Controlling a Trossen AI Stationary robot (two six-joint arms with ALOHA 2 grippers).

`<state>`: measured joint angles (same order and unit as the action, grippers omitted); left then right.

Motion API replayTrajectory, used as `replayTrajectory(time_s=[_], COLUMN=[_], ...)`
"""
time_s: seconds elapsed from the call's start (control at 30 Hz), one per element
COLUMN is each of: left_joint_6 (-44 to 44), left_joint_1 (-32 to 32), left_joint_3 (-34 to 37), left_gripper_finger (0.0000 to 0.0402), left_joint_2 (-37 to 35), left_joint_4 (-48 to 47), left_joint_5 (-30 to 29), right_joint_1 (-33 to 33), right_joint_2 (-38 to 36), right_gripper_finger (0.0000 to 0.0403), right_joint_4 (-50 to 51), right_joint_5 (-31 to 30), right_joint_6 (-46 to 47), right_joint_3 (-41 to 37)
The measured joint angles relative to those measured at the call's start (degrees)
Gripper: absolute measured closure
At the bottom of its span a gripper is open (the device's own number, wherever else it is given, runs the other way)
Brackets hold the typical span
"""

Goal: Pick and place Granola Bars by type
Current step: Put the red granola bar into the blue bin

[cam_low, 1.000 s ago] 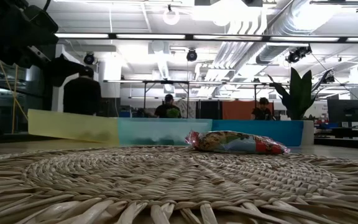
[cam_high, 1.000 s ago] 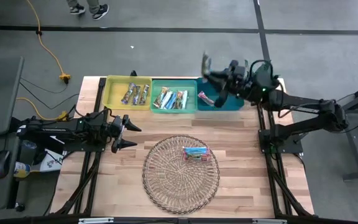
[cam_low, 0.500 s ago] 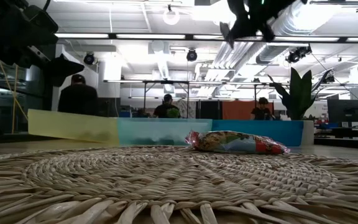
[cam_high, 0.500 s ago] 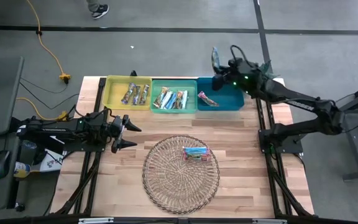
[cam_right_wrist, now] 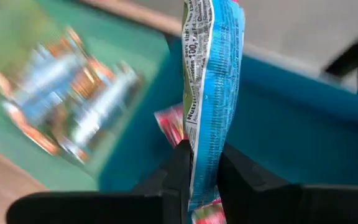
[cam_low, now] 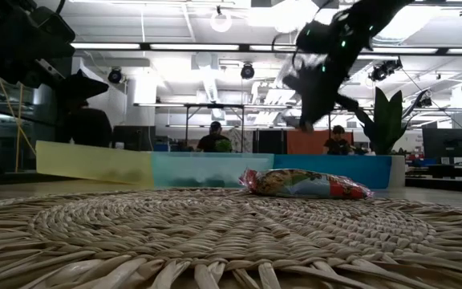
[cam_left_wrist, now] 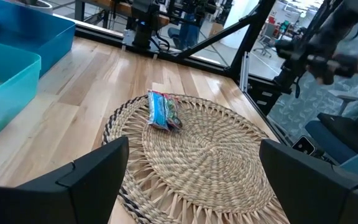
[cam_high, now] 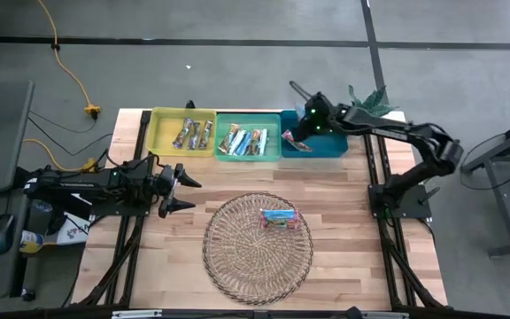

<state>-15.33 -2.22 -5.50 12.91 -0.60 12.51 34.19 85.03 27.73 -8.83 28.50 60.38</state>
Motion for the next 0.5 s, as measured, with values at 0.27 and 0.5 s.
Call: replayTrajectory(time_s=[0.27, 0.5], left_joint_6=[0.0, 0.0], left_joint_1=[0.0, 0.0], left_joint_3=[0.0, 0.0], left_gripper_finger=[0.0043, 0.0043], left_joint_2=[0.0, 0.0], left_joint_4=[0.0, 0.0], left_joint_5=[0.0, -0.3], right_joint_1=[0.0, 0.0], right_joint_2=[7.7, 11.0], right_gripper_finger=[0.0356, 0.0334], right_joint_4=[3.7, 4.2], right_joint_5=[0.3, -0.7], right_joint_6=[0.0, -0.2], right_joint_3=[0.0, 0.0])
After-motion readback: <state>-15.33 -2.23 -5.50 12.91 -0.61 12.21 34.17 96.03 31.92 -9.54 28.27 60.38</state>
